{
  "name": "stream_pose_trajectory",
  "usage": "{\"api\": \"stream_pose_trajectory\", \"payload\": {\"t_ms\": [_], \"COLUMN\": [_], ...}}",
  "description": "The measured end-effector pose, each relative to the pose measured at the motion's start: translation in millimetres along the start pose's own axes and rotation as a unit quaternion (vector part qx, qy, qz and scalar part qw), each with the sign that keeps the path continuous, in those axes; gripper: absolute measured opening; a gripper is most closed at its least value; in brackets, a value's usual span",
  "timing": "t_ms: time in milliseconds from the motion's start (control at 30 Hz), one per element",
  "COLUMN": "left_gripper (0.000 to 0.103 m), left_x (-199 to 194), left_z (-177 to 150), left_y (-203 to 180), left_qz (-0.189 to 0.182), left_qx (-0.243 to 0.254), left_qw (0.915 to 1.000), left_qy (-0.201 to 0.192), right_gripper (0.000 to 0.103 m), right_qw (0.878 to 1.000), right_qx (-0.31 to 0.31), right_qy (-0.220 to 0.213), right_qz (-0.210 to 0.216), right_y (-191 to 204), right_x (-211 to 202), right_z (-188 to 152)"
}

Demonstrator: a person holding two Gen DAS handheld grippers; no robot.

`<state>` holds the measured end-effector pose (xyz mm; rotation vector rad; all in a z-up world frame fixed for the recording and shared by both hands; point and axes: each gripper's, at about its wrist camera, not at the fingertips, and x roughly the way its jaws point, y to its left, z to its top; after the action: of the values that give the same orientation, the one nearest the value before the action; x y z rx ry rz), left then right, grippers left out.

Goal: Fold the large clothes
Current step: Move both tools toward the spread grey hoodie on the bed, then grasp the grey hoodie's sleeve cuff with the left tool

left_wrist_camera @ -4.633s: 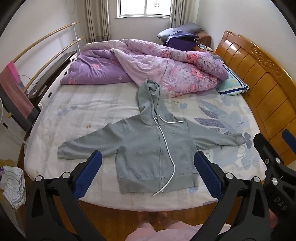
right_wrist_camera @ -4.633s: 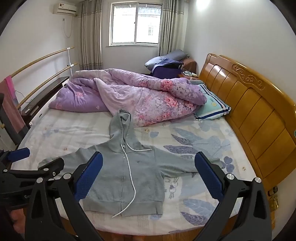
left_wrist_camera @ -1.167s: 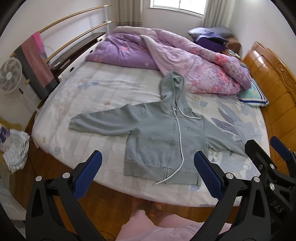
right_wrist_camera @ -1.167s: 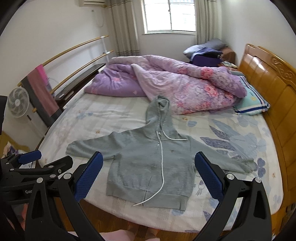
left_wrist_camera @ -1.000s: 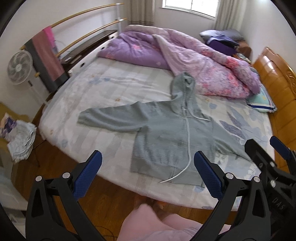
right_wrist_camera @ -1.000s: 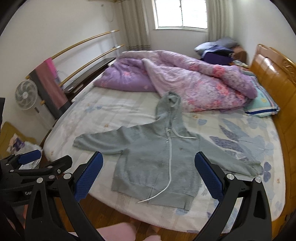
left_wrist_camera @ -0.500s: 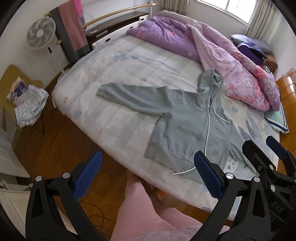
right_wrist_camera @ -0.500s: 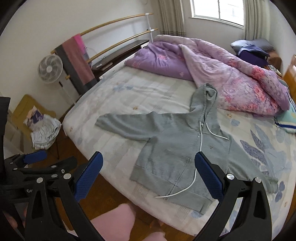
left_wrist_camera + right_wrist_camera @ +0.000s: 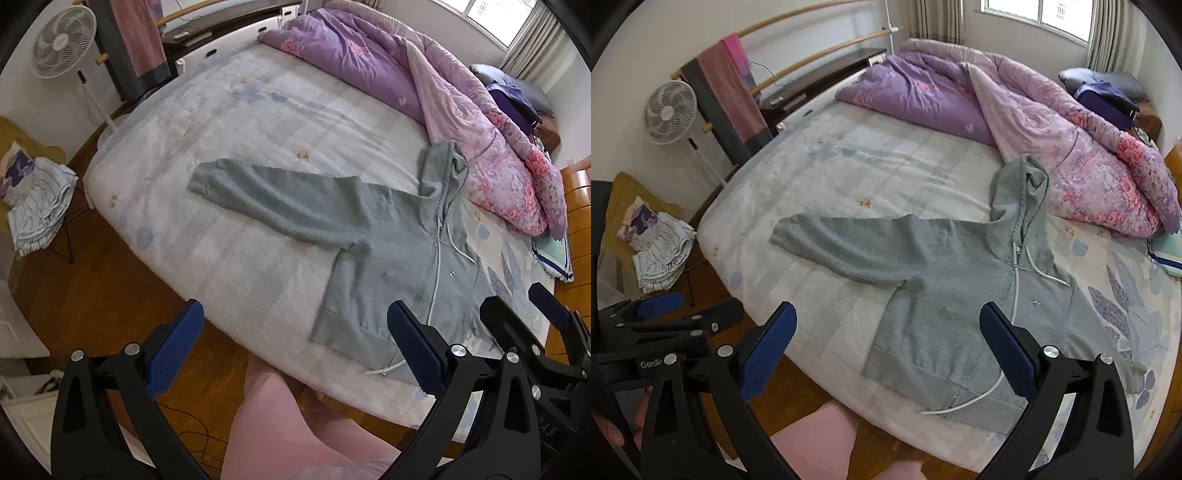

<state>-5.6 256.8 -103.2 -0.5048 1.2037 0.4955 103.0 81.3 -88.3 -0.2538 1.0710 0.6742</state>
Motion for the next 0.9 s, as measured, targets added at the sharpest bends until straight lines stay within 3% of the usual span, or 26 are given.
{"api": "stream_pose_trajectory", "payload": {"t_ms": [267,433,667,767,800,867,900], "left_gripper": [0.099,0.099,0.099,0.099,0.098,0.079,0.078], "left_x": [60.9,123.6,242.0,286.6,297.9,320.5,334.0], "left_z": [87.8,130.9,162.8,168.5,167.2,165.7,166.9], "left_y": [57.2,93.9,160.3,189.3,195.7,210.2,217.9], "left_qz": [-0.02,-0.028,0.011,0.004,0.004,0.01,0.005], "left_qx": [0.009,0.003,-0.064,-0.101,-0.111,-0.131,-0.146], "left_qw": [0.999,0.9982,0.993,0.9877,0.986,0.9818,0.9788], "left_qy": [0.04,0.052,0.099,0.119,0.125,0.137,0.144], "right_gripper": [0.096,0.096,0.096,0.095,0.095,0.095,0.095], "right_qw": [0.997,0.994,0.981,0.973,0.971,0.965,0.963], "right_qx": [0.033,0.049,0.076,0.094,0.097,0.103,0.106], "right_qy": [0.047,0.082,0.16,0.192,0.198,0.216,0.22], "right_qz": [-0.043,-0.054,-0.077,-0.092,-0.096,-0.111,-0.116], "right_y": [38.9,47.9,50.6,44.7,43.5,38.6,37.1], "right_x": [76.4,121.4,179.5,200.1,204.4,214.9,217.6], "right_z": [67.6,90.5,91.5,83.8,82.2,79.0,77.2]}}
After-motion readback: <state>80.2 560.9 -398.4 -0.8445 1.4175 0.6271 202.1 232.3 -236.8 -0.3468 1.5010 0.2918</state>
